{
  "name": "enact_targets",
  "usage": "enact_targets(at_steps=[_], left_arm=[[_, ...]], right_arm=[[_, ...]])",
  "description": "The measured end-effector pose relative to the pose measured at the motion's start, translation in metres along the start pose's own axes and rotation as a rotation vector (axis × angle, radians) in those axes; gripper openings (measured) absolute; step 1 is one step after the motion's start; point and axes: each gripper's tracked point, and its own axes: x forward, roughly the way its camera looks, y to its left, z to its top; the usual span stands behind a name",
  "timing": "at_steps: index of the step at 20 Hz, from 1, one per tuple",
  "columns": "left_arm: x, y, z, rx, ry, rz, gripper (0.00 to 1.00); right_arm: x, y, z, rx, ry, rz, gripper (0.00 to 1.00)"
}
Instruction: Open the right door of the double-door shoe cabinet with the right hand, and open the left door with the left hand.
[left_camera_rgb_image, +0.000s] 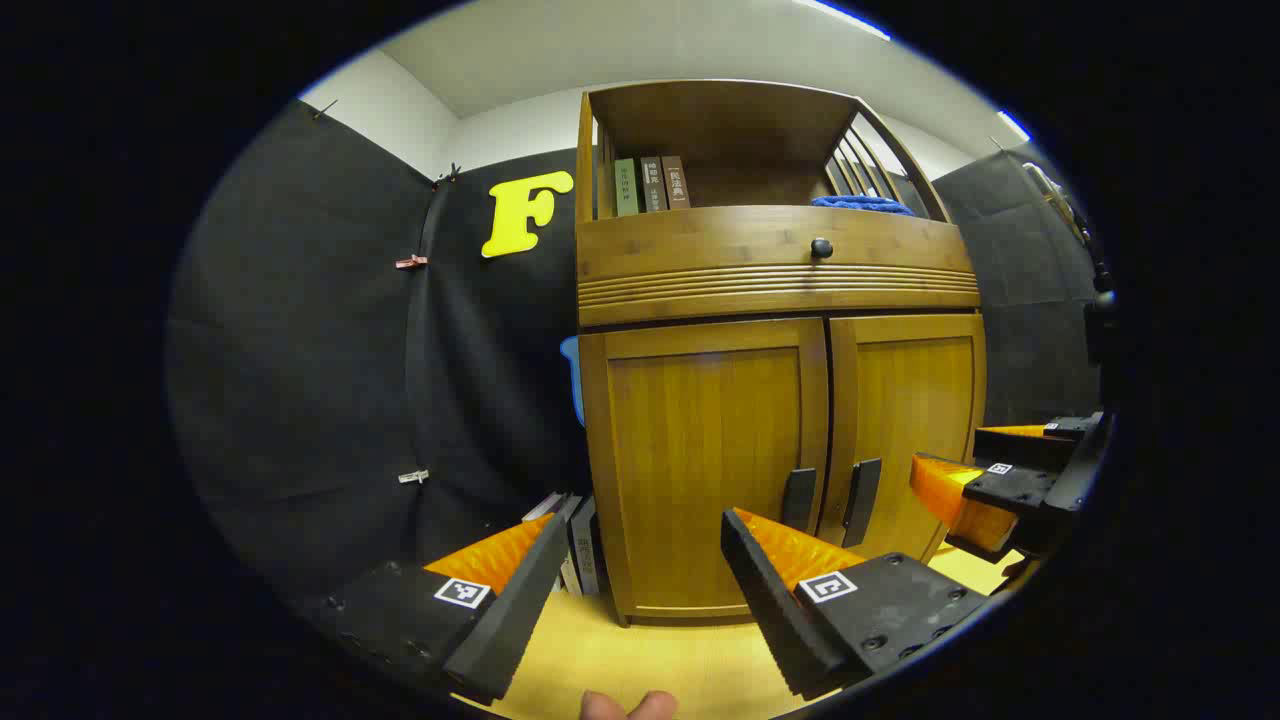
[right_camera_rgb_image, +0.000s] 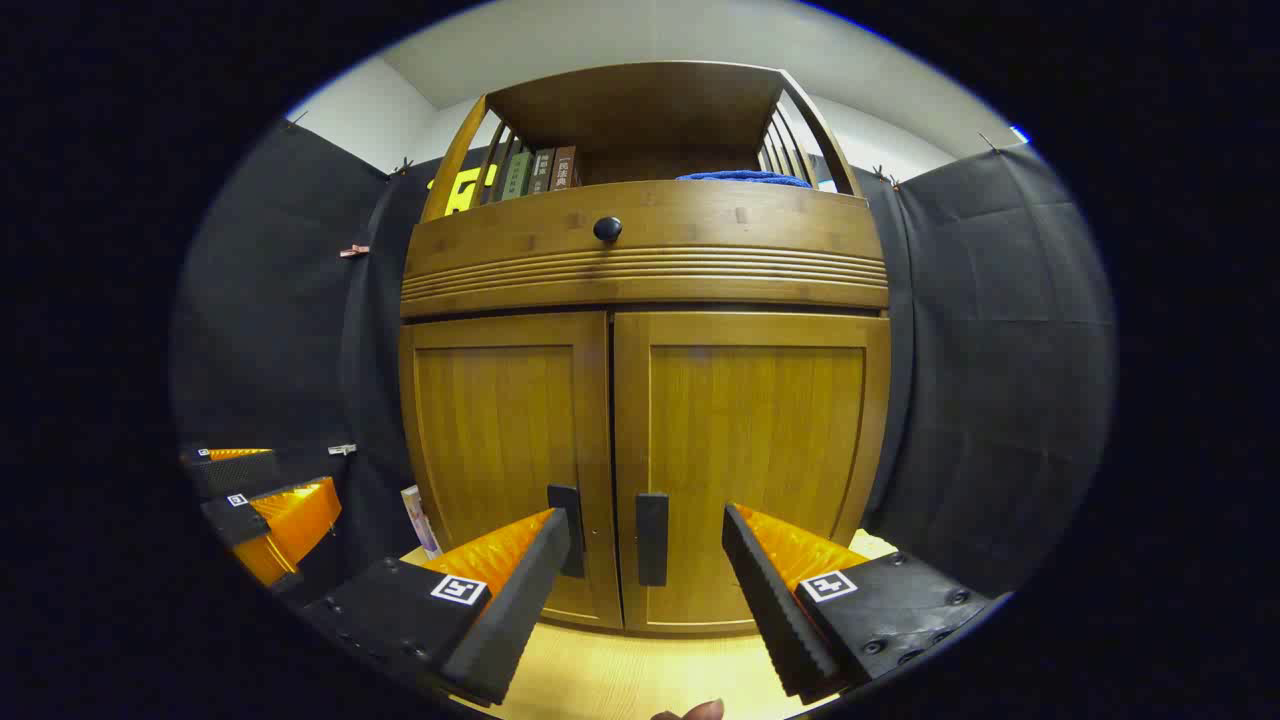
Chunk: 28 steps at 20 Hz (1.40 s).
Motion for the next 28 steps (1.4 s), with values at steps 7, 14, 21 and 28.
enact_targets(at_steps=[7, 14, 21, 28], left_arm=[[-0.003, -0.007, 0.004, -0.017, -0.011, 0.001, 0.99], [-0.009, -0.014, 0.0, -0.014, -0.017, -0.032, 0.96], [-0.01, 0.008, 0.005, -0.018, -0.038, -0.007, 0.99], [-0.008, 0.011, 0.008, 0.01, -0.04, -0.002, 0.99]], right_arm=[[-0.006, -0.001, 0.008, -0.01, -0.029, 0.008, 0.97], [-0.011, -0.019, 0.016, 0.032, -0.061, -0.054, 0.96], [-0.013, -0.037, 0.017, 0.033, -0.07, -0.082, 0.98], [0.015, -0.025, -0.013, 0.029, -0.006, -0.047, 0.98]])
